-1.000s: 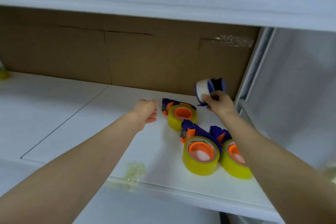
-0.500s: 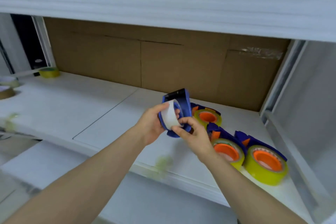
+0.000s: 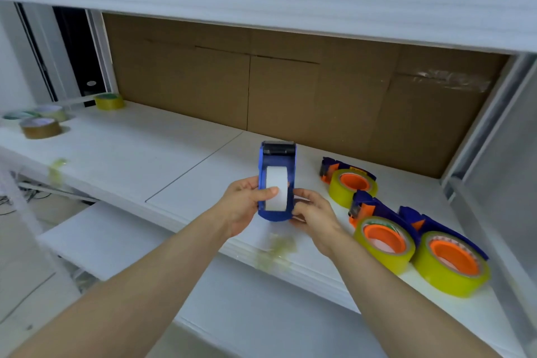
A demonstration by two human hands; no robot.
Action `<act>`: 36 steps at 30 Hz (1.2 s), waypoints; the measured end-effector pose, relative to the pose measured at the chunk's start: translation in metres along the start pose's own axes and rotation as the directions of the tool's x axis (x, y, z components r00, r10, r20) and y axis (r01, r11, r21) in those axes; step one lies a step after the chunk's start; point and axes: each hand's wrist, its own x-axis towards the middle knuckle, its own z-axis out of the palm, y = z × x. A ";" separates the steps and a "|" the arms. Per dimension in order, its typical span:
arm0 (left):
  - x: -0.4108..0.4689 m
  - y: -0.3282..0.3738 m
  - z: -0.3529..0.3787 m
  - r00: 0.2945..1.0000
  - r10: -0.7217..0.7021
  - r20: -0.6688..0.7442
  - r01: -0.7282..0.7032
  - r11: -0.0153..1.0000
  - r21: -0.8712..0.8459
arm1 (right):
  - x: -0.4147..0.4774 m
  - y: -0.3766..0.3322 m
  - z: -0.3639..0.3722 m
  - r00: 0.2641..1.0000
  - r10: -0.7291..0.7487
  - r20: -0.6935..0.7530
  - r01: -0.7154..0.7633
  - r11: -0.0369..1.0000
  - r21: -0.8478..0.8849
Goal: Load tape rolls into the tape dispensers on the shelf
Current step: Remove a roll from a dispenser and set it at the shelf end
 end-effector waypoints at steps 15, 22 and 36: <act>0.001 0.005 -0.001 0.994 0.031 0.101 -0.031 1.000 -0.007 | 0.014 -0.018 0.006 0.974 -0.003 -0.225 -0.046 0.977 -0.209; 0.008 -0.002 0.005 0.998 0.057 -0.023 -0.053 0.990 0.131 | -0.020 -0.027 0.013 0.973 -0.206 -0.100 0.196 0.975 -0.105; 0.041 -0.014 0.011 0.950 -0.251 -0.184 0.138 0.870 -0.473 | -0.007 -0.036 -0.037 0.961 0.021 -0.275 0.047 0.970 0.239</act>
